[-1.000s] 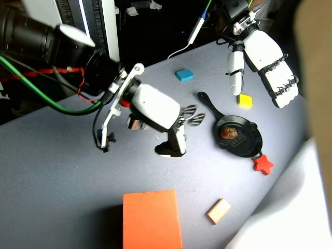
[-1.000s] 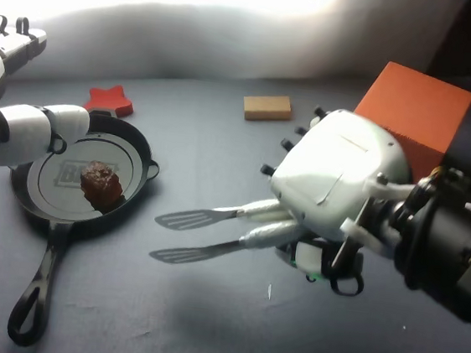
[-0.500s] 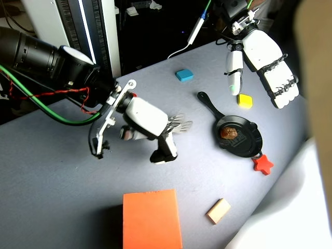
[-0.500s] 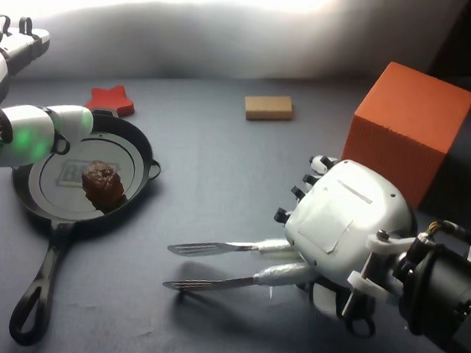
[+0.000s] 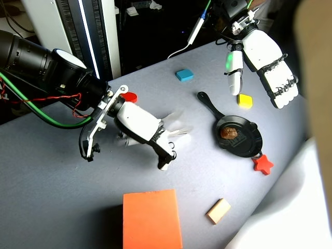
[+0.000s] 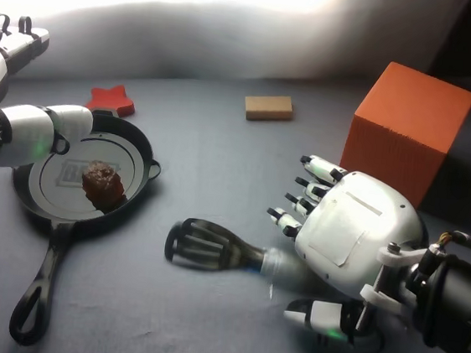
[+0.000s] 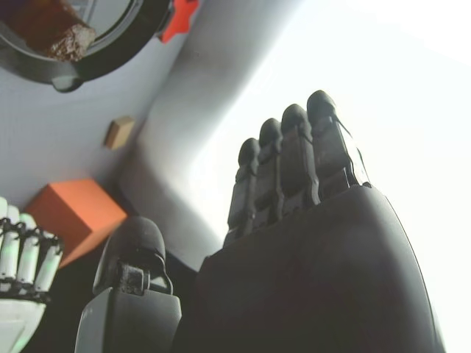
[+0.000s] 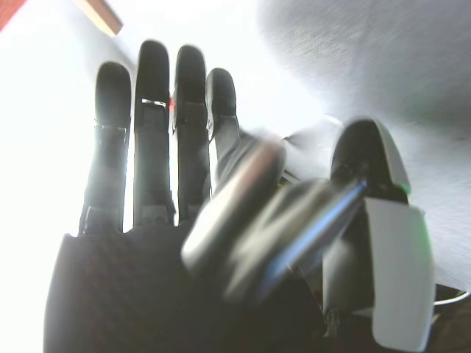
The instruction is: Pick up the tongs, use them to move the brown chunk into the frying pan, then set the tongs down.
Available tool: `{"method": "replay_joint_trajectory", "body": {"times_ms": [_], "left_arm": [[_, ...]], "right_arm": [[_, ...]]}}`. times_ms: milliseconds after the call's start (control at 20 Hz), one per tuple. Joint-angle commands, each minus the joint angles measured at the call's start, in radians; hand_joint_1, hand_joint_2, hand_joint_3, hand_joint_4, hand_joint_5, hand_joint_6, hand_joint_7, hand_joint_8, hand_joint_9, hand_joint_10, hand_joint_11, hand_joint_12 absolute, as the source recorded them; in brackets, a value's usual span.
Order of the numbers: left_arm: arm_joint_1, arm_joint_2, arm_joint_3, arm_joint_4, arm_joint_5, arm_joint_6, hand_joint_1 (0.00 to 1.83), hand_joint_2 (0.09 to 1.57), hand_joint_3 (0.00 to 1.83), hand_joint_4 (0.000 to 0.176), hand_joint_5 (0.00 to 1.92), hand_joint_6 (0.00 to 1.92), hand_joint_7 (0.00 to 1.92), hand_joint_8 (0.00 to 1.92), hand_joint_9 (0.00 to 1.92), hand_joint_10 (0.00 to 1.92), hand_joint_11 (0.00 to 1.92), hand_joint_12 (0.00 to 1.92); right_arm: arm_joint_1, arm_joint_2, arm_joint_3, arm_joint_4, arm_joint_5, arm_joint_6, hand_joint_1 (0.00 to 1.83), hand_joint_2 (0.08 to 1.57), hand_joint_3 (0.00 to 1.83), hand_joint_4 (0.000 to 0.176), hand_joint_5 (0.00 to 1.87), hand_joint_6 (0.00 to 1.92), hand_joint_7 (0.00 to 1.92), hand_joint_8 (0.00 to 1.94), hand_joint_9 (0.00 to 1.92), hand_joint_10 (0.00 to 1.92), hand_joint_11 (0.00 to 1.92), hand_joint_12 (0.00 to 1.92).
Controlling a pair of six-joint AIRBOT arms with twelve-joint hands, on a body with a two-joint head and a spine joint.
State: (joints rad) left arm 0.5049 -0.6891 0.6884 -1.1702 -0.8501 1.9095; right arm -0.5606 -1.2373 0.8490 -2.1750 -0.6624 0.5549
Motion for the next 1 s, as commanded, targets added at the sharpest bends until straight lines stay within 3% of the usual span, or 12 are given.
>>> {"method": "replay_joint_trajectory", "body": {"times_ms": [0, 300, 650, 800, 950], "left_arm": [[-0.008, 0.012, 0.001, 0.058, -0.086, 0.002, 0.00, 1.26, 0.00, 0.000, 0.09, 0.01, 0.11, 0.00, 0.07, 0.00, 0.00, 0.14], [-0.008, 0.012, -0.001, 0.058, -0.086, 0.002, 0.00, 1.26, 0.00, 0.000, 0.08, 0.00, 0.11, 0.00, 0.07, 0.01, 0.00, 0.16], [-0.010, 0.012, -0.017, 0.058, -0.072, 0.005, 0.00, 1.26, 0.00, 0.000, 0.12, 0.01, 0.14, 0.01, 0.11, 0.01, 0.00, 0.26], [-0.011, 0.011, -0.026, 0.058, -0.058, 0.005, 0.03, 1.28, 0.00, 0.000, 0.23, 0.02, 0.25, 0.02, 0.19, 0.02, 0.00, 0.40], [-0.012, 0.010, -0.049, 0.058, -0.047, 0.013, 0.06, 1.30, 0.00, 0.000, 0.37, 0.03, 0.41, 0.02, 0.31, 0.02, 0.00, 0.51]], "right_arm": [[0.006, 0.007, -0.006, -0.060, -0.067, -0.011, 0.14, 1.06, 0.00, 0.000, 0.36, 0.01, 0.48, 0.00, 0.41, 0.18, 0.00, 1.27], [0.006, 0.032, -0.044, -0.060, -0.066, -0.024, 0.11, 1.04, 0.00, 0.000, 0.29, 0.00, 0.39, 0.00, 0.34, 0.11, 0.00, 1.14], [0.031, 0.078, -0.113, -0.058, -0.064, -0.034, 0.11, 1.05, 0.00, 0.000, 0.35, 0.02, 0.50, 0.02, 0.47, 0.12, 0.00, 1.28], [0.099, 0.145, -0.159, 0.112, 0.023, -0.061, 0.13, 1.05, 0.00, 0.000, 0.44, 0.04, 0.60, 0.03, 0.57, 0.15, 0.00, 1.41], [0.193, 0.234, -0.206, 0.409, 0.098, -0.162, 0.17, 1.07, 0.00, 0.000, 0.54, 0.06, 0.71, 0.04, 0.66, 0.20, 0.07, 1.45]]}}
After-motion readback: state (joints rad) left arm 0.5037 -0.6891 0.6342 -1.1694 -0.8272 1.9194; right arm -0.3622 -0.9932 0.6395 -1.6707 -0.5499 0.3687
